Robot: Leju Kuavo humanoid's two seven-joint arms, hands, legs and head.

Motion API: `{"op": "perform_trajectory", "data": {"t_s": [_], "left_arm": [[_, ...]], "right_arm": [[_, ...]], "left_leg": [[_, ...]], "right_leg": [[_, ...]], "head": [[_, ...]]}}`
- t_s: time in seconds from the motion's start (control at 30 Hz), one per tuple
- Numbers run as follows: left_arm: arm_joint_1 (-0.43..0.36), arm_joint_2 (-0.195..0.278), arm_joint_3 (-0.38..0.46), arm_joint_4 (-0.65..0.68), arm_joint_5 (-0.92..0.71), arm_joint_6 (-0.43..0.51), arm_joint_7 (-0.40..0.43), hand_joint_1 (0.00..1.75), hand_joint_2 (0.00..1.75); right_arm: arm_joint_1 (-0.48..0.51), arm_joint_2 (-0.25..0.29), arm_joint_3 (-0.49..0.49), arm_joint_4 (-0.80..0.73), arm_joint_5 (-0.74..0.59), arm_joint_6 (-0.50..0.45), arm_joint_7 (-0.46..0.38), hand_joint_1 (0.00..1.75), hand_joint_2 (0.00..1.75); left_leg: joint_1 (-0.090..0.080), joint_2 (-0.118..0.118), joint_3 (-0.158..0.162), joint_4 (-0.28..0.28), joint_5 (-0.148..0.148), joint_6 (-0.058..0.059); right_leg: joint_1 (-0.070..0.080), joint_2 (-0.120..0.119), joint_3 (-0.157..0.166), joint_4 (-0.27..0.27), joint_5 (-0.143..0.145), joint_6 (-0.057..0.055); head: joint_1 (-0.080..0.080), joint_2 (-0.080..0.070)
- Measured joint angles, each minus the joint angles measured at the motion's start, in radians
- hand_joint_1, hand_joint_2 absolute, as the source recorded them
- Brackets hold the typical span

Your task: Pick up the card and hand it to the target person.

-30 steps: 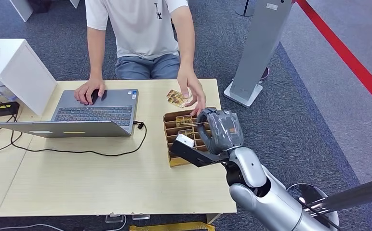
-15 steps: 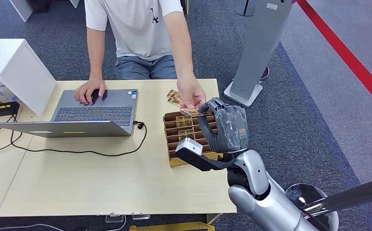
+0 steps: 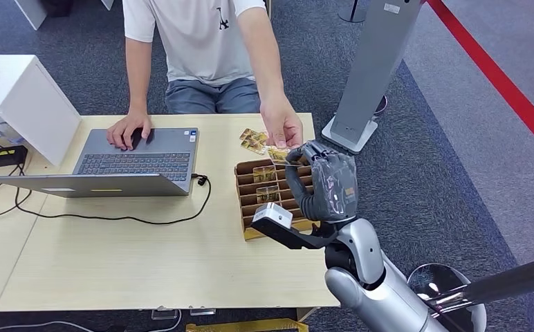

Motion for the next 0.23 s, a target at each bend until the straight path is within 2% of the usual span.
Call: {"op": "perform_trajectory", "data": {"t_s": [0.03, 0.07, 0.23], "left_arm": [[0.0, 0.0, 0.0, 0.0, 0.0, 0.002, 0.0, 0.0, 0.0], [0.0, -0.001, 0.0, 0.0, 0.001, 0.002, 0.0, 0.0, 0.0], [0.0, -0.001, 0.0, 0.0, 0.002, 0.009, 0.004, 0.0, 0.0]], "right_arm": [[0.002, 0.0, -0.001, 0.0, 0.001, 0.0, 0.0, 0.39, 1.75], [0.004, 0.0, -0.002, 0.0, 0.002, 0.0, 0.0, 0.24, 1.75], [0.014, 0.0, -0.006, 0.0, -0.002, -0.002, 0.0, 0.01, 1.75]], "left_leg": [[0.0, 0.0, 0.0, 0.0, 0.0, 0.0], [0.0, 0.0, 0.0, 0.0, 0.0, 0.0], [0.0, 0.0, 0.001, 0.0, 0.0, 0.0]], "right_leg": [[0.0, 0.0, 0.0, 0.0, 0.0, 0.0], [0.0, 0.0, 0.0, 0.0, 0.0, 0.0], [0.0, 0.0, 0.0, 0.0, 0.0, 0.0]], "head": [[0.0, 0.0], [0.0, 0.0], [0.0, 0.0]]}}
